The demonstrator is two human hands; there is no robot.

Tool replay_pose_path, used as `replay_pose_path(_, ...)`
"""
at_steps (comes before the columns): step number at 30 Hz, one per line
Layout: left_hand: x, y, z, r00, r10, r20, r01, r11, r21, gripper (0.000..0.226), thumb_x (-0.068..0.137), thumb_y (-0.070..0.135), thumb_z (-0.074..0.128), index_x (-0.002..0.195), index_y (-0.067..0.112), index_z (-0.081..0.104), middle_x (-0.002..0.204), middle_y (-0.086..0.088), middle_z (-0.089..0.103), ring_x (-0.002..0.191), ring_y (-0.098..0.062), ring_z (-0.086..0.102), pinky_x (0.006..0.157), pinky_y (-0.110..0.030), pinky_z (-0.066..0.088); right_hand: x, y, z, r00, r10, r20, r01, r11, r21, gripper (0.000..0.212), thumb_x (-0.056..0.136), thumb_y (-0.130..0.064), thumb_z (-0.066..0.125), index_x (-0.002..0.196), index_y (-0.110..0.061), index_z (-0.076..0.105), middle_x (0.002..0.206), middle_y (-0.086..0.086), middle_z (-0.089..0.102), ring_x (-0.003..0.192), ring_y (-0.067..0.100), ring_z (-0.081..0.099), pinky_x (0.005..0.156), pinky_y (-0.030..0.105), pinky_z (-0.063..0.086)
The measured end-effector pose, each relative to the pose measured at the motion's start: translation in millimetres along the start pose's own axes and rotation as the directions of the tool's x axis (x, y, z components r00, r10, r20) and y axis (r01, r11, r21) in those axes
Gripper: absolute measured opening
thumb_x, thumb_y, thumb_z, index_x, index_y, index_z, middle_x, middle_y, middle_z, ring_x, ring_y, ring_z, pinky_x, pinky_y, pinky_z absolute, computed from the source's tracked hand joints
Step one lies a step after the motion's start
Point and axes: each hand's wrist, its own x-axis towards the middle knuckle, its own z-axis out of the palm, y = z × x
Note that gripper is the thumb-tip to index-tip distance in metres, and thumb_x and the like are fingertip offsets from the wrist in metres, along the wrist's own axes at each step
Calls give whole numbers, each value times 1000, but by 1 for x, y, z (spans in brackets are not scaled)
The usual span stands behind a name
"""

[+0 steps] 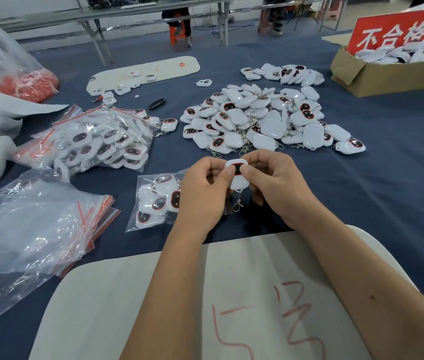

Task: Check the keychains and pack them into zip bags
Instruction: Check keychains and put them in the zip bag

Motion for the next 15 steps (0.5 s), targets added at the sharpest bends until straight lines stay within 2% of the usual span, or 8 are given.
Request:
replay_pose_path(4,1,0,2,999,-3,-46,2,999,-39,9,100,17,67,101,9,71,90,-8,73,69,-2,61,63,-17,52,0,-1,1,999,-3,32,1,998,68,9,102,-13,64,103,-14,73,66,-4,62,59,19,52,51,32,47)
replay_pose_path(7,2,1,3,995,-11,-101,2,996,-92,8,100,17,67,101,10,71,93,-6,74,76,-6,66,71,-22,56,-1,-1,2,995,-37,89,34,999,33,7,99,-13,69,103,-15,74,67,-2,67,58,12,57,53,25,51)
replay_pose_path(10,2,2,3,995,0,-99,-8,997,-74,8,99,18,68,98,11,71,93,-7,75,80,-11,68,75,-27,58,-2,-1,1,997,-50,65,49,998,28,7,98,-9,70,101,-12,75,66,1,68,58,13,59,54,25,52)
replay_pose_path(13,0,5,5,989,45,-143,-46,999,-6,14,102,18,63,95,10,71,89,-5,74,82,-19,68,78,-32,57,-3,-2,3,998,-48,47,46,998,31,10,98,-6,69,98,-14,74,64,-2,67,56,12,58,54,24,52)
replay_pose_path(15,-2,6,5,966,147,-212,-109,978,178,16,102,20,61,90,13,69,84,2,71,81,-18,65,77,-32,53,-3,-3,5,999,-41,28,40,999,22,10,99,-8,68,96,-16,73,63,-5,66,54,10,57,54,22,51)
